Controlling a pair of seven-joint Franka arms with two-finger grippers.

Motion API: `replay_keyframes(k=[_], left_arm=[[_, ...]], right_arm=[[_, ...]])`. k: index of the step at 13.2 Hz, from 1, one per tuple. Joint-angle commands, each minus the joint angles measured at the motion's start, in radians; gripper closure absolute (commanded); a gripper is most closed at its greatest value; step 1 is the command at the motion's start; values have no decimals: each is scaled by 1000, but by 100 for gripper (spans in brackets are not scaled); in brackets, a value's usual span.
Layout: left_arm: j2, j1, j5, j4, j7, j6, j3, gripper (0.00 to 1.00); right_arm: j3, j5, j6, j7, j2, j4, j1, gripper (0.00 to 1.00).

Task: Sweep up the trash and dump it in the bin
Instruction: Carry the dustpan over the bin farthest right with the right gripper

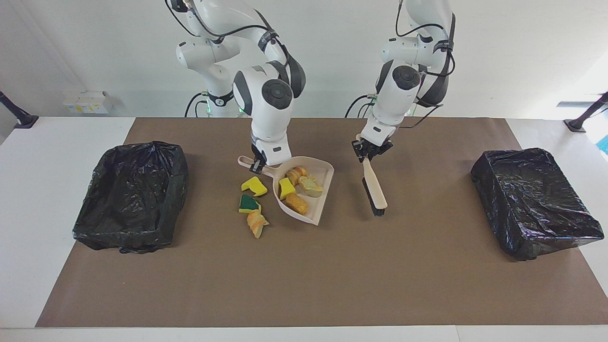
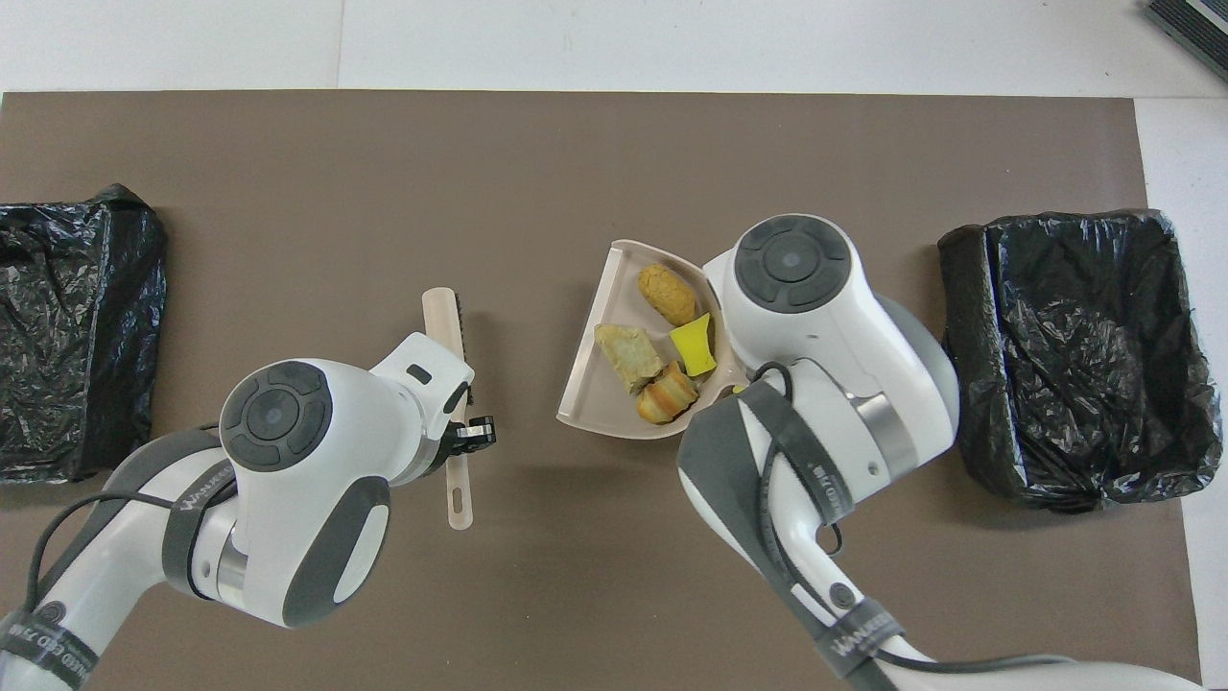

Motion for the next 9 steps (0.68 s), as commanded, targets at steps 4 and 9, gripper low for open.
replay_keyframes(k=[4, 9], left_arm=[[-122, -191, 4, -114, -173, -11, -6, 100], [-173, -407, -105, -289, -257, 145, -6, 100]], right_arm=[[1, 8, -98, -127, -174, 5, -289, 100], [-13, -110, -122, -481, -182, 48, -572, 100]])
